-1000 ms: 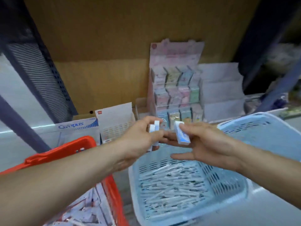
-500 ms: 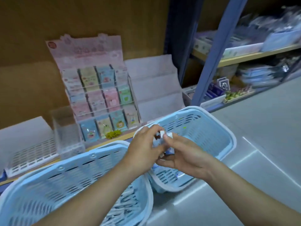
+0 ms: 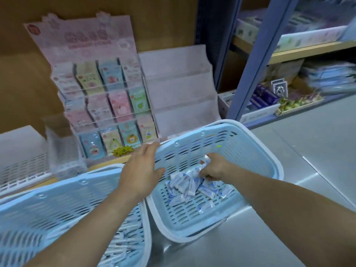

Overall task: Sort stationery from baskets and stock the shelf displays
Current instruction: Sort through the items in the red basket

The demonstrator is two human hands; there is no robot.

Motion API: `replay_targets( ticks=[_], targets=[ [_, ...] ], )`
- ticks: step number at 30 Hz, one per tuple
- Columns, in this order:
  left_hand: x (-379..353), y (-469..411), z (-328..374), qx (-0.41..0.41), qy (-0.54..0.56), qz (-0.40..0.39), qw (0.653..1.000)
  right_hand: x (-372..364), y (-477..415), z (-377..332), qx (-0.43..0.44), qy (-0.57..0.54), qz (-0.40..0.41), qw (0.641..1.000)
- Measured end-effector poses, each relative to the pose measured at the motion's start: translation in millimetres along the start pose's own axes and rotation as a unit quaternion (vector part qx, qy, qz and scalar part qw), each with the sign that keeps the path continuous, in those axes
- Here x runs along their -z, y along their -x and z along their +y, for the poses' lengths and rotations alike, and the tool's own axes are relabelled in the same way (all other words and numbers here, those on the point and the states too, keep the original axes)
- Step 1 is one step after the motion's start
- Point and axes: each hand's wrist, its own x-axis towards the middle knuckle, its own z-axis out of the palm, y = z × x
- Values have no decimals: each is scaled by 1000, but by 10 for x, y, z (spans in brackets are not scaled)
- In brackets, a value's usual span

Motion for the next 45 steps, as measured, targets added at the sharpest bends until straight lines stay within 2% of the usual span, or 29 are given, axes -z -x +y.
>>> replay_targets(
  ticks=[2,5,8,11,15,19,22,24,28,30,32,36,38,40,42,45],
  targets=[
    [10,-33,38,12,4,18,1000,-51,-136,47,-21,-15,-11,1000],
    [33,-96,35,31,-7,41,999,-62,-267,52,-10,-10,-18,1000],
    [22,-142,45,53,5,53,997,78,-337,44,4,66,10,998],
    [29,-129,57,41,23,58,997,164,-205,-60,22,169,19,985],
    [118,-52,15,-3,57,39,998,149,182,-305,174,187,30,966],
    [456,64,-278,-52,89,22,994,-72,659,-774,329,157,-6,931],
    [887,310,-525,-70,85,-12,994,-410,949,-1102,400,155,-35,903],
    [1190,552,-735,-75,63,-36,995,-696,1097,-1255,443,214,-64,868],
    [1721,1139,-1374,-18,18,-58,998,-1446,1379,-1575,519,434,-127,725],
    [1947,1464,-1702,23,9,-51,998,-1880,1562,-1769,538,493,-159,665],
    [2164,1818,-2058,64,19,-26,997,-2381,1812,-1958,561,484,-184,646],
    [2425,2560,-2898,136,17,47,989,-3471,2320,-2147,595,355,-264,671],
    [2405,2924,-3330,172,1,49,984,-4007,2495,-2140,593,340,-298,666],
    [2315,3229,-3716,201,-8,24,979,-4528,2543,-2090,559,344,-310,688],
    [2171,3472,-4086,219,-23,-26,975,-5029,2489,-2023,483,330,-293,756],
    [1904,3714,-4619,225,-61,-95,968,-5651,2300,-1891,319,262,-252,875]
  ],
)
